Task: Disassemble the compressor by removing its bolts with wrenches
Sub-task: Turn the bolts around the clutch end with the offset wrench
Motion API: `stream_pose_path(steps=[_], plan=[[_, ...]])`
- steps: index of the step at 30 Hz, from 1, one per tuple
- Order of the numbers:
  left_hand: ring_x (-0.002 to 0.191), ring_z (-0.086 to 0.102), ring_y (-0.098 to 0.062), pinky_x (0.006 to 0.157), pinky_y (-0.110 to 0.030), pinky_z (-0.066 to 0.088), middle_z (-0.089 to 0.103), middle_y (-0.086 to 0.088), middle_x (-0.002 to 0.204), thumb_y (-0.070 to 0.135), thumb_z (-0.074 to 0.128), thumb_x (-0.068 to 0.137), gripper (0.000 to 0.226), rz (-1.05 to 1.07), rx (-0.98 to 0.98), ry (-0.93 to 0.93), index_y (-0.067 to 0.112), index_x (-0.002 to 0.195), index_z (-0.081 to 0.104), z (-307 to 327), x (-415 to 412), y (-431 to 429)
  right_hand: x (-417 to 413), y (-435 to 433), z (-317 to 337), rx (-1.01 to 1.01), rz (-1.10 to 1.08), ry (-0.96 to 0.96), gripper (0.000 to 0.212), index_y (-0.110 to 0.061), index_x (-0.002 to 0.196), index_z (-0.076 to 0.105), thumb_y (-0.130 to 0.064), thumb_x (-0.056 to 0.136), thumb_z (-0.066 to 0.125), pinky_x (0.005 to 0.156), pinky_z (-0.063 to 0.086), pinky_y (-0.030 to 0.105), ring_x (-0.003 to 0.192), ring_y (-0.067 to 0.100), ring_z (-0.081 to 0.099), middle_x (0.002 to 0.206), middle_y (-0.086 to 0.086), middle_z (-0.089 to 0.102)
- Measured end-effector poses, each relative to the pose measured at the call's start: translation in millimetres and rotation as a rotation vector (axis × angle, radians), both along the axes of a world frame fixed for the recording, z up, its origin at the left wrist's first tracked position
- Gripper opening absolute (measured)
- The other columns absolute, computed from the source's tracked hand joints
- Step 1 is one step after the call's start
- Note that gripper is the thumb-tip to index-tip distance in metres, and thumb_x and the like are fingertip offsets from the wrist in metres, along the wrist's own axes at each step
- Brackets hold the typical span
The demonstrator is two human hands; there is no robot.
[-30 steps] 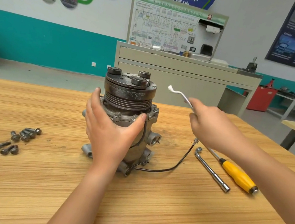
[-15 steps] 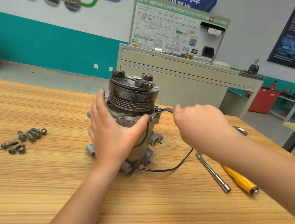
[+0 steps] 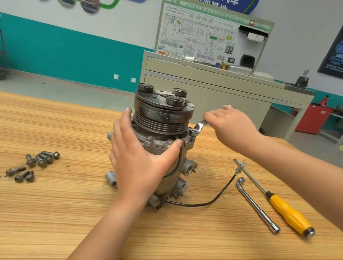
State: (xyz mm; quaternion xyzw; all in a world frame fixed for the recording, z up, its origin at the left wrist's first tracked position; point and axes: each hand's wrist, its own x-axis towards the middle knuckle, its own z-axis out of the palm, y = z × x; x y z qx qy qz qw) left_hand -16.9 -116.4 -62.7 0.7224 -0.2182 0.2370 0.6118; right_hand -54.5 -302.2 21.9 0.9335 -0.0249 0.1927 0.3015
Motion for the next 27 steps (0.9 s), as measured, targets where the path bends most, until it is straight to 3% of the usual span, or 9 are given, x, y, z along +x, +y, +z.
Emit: stream_pose_path(steps=[2,4,6,8,12,18,22,24,27], plan=[[0.138,0.021,-0.016,0.109,-0.038,0.02,0.025,-0.001,0.15,0.055,0.071,0.064,0.105,0.0,0.002,-0.006,0.018,0.147,0.017,-1,1,0,17,4,-12,0.05,0.209,-0.181,0.024,0.007,0.087,0.065,0.015,0.077,0.044,0.083,0.05,0.049,0.077,0.032,0.068,0.086,0.021,0.069],[0.138,0.022,-0.016,0.109,-0.037,0.02,0.026,0.0,0.15,0.056,0.07,0.064,0.105,0.003,-0.002,-0.01,0.018,0.147,0.017,-1,1,0,26,10,-14,0.095,0.299,-0.221,0.029,0.007,0.077,0.066,0.007,0.076,0.037,0.074,0.053,0.05,0.068,0.032,0.068,0.078,0.02,0.07],[0.139,0.021,-0.017,0.11,-0.039,0.02,0.025,-0.001,0.15,0.055,0.071,0.064,0.105,0.005,0.0,-0.006,0.019,0.147,0.017,-1,1,0,23,11,-10,0.168,0.27,-0.194,0.027,0.007,0.086,0.066,0.012,0.079,0.041,0.075,0.052,0.047,0.074,0.034,0.067,0.083,0.021,0.069],[0.14,0.02,-0.019,0.111,-0.041,0.02,0.025,-0.002,0.15,0.053,0.074,0.066,0.105,0.005,0.003,-0.001,0.019,0.147,0.017,-2,2,0,11,4,-6,0.282,0.21,-0.32,0.022,0.004,0.103,0.064,0.005,0.088,0.048,0.066,0.05,0.044,0.077,0.036,0.065,0.085,0.021,0.068],[0.139,0.022,-0.018,0.11,-0.041,0.021,0.027,-0.001,0.149,0.053,0.075,0.066,0.105,0.007,-0.015,0.005,0.018,0.146,0.018,-2,3,-1,-33,3,1,0.57,0.125,-0.516,0.033,-0.005,0.129,0.045,-0.015,0.097,0.04,0.054,0.037,0.034,0.059,0.029,0.051,0.065,0.009,0.054],[0.139,0.022,-0.017,0.11,-0.043,0.021,0.026,0.0,0.15,0.052,0.075,0.067,0.103,0.011,-0.021,0.012,0.019,0.146,0.018,-2,2,-1,-72,31,-12,0.328,-0.134,-0.083,0.034,-0.024,0.13,0.04,-0.019,0.096,0.037,0.055,0.044,0.033,0.064,0.027,0.053,0.067,0.003,0.053],[0.139,0.022,-0.018,0.111,-0.046,0.022,0.026,0.0,0.15,0.052,0.075,0.067,0.103,0.015,-0.013,0.019,0.019,0.146,0.018,-1,1,-1,-71,51,-6,0.196,-0.234,0.004,0.037,-0.018,0.125,0.04,-0.005,0.09,0.038,0.044,0.03,0.027,0.05,0.016,0.035,0.058,-0.001,0.036],[0.139,0.022,-0.018,0.11,-0.046,0.023,0.027,0.0,0.15,0.054,0.074,0.067,0.103,0.023,-0.014,0.018,0.019,0.146,0.019,-1,0,-1,-69,66,1,0.114,-0.293,0.047,0.025,-0.012,0.108,0.044,0.0,0.087,0.038,0.041,0.023,0.027,0.048,0.015,0.029,0.058,-0.001,0.03],[0.139,0.023,-0.018,0.111,-0.048,0.023,0.027,-0.001,0.15,0.051,0.076,0.067,0.103,0.028,-0.014,0.027,0.018,0.146,0.019,0,0,-1,-65,96,11,0.075,-0.346,0.147,0.017,-0.015,0.093,0.046,0.0,0.087,0.043,0.052,0.032,0.028,0.068,0.023,0.048,0.068,-0.001,0.044]])
